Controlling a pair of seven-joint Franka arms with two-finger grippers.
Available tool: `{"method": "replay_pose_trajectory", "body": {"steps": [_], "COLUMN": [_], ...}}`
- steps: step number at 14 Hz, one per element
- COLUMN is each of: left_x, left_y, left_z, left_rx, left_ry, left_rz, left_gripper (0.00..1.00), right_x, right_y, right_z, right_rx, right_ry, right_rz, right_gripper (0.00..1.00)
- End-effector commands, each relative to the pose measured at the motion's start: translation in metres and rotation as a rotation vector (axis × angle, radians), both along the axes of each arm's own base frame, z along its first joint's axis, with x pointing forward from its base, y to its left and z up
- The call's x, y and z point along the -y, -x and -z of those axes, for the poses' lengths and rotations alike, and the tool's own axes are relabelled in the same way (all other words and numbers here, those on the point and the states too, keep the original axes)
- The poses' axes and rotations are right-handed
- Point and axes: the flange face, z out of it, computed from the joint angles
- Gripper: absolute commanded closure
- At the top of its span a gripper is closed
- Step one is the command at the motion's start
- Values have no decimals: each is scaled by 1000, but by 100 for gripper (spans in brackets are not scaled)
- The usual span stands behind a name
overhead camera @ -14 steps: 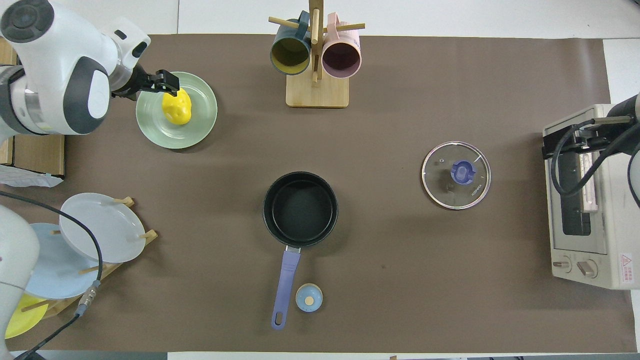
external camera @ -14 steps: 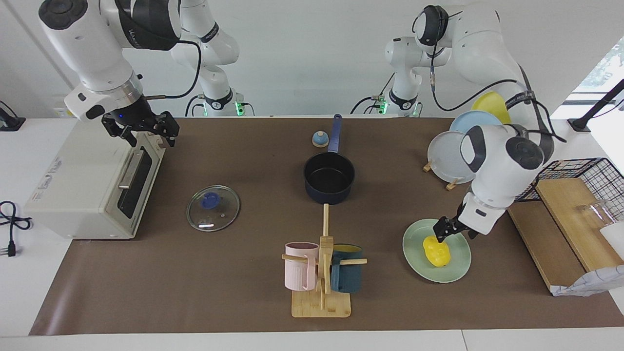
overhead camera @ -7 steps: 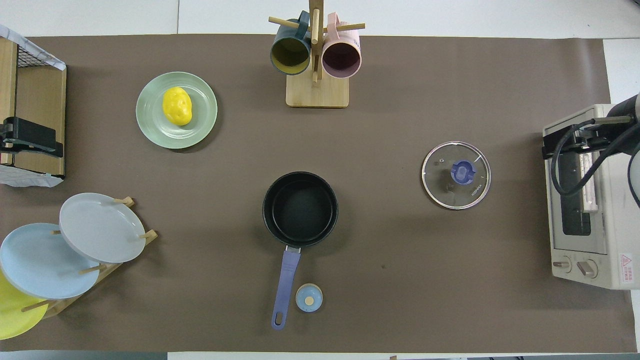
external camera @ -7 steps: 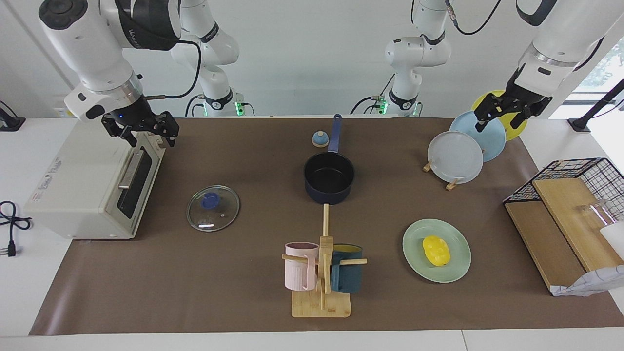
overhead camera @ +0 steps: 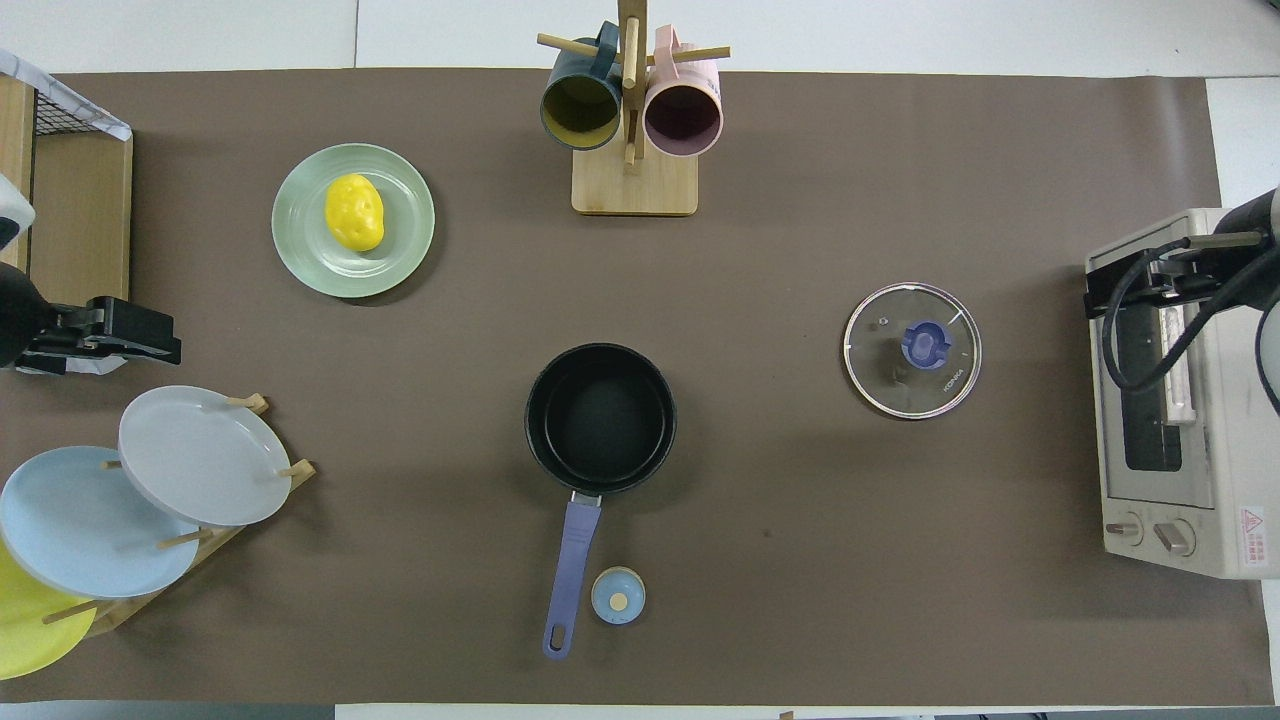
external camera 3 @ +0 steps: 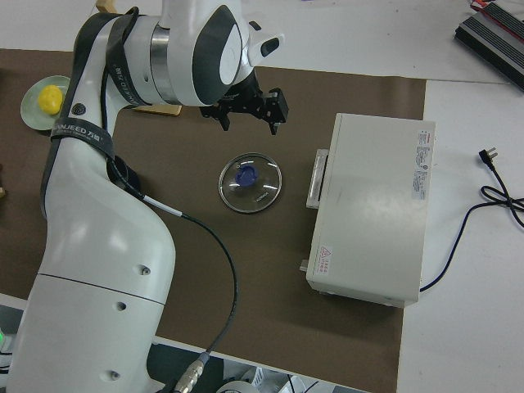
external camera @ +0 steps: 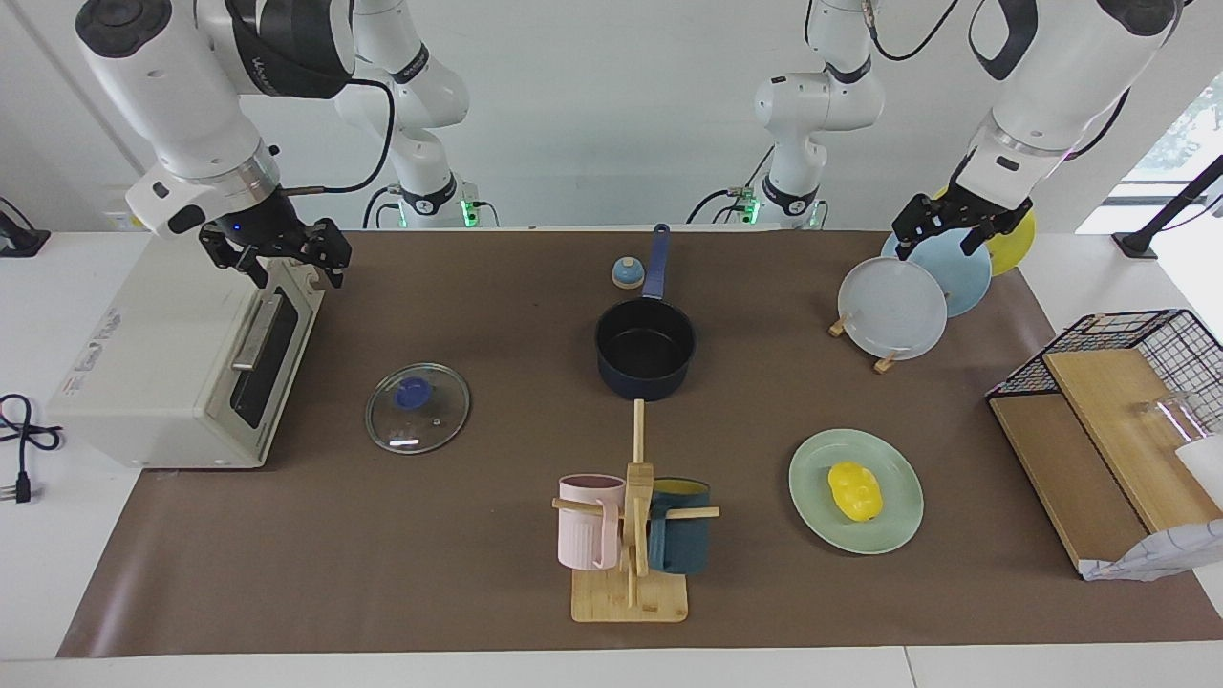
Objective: Transfer potato from pot to plate
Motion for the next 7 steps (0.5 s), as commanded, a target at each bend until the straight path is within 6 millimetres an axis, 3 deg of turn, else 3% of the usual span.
{"method": "replay_pose_trajectory", "body": {"steps": [1,7], "left_x": [5,6], "left_y": [-7,-3], "left_z": [-33,-22], "left_rx": [-11,-42], "left_ry": [-10,-15], "left_rz": [-12,2], "left_gripper": [0,0], "right_x": [0,0], "right_y": [-5,-5], "right_z": [-2,-2], "right_rx": [15,17], "right_ry": [-19,-19], "right_rz": [8,8], "right_gripper": [0,0]}}
